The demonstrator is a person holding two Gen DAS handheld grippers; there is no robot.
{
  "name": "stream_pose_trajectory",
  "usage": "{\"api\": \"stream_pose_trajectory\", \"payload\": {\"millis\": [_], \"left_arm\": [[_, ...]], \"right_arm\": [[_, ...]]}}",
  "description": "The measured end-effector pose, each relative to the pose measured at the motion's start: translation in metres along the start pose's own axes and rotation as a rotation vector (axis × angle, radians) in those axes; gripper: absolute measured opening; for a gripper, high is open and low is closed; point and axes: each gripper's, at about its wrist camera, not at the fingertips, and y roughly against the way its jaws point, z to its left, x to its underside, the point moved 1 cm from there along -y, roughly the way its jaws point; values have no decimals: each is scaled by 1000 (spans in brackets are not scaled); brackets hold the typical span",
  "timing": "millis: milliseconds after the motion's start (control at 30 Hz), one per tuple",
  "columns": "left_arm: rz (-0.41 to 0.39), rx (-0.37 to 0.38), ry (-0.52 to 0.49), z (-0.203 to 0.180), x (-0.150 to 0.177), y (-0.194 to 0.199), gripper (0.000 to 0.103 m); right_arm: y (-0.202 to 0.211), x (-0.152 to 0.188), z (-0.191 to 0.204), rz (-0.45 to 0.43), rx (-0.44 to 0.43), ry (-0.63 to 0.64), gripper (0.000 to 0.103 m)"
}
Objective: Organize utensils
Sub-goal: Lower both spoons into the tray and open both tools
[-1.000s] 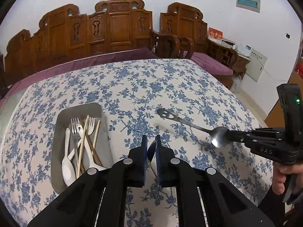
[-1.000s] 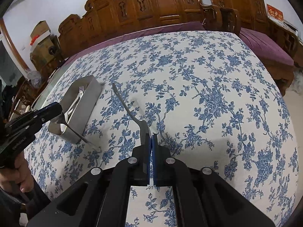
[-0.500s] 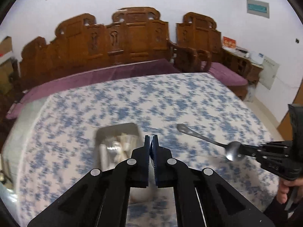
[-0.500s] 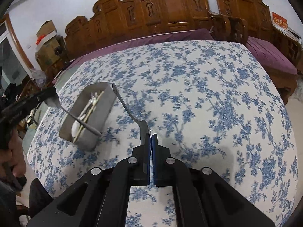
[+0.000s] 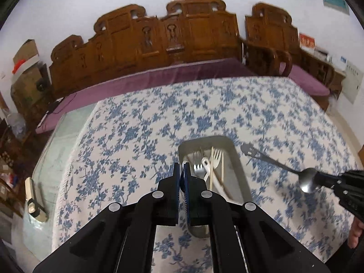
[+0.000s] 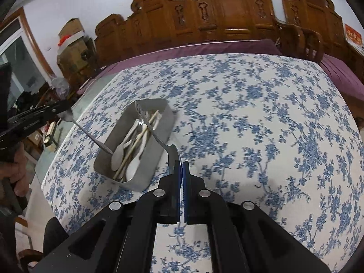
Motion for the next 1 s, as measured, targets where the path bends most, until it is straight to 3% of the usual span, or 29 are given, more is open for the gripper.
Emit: {"api": "stream_pose_trajectory", "payload": {"millis": [333, 700, 767, 800, 1000], "left_arm": [[109, 43, -9, -16, 2, -52, 3], [140, 65, -29, -32, -15, -103, 5], [143, 68, -24, -33, -18, -108, 27], [135, 74, -17, -32, -20, -108, 32], [101, 79, 27, -14, -18, -97, 47]], "right_arm": [[-9, 4, 8, 20, 19, 2, 3], [-23, -6, 6, 24, 73, -10, 3], [-26, -9, 5, 22, 81, -21, 3], [-28, -10, 5, 21, 84, -21, 3], [-38, -16, 17, 17, 93, -12, 3]]}}
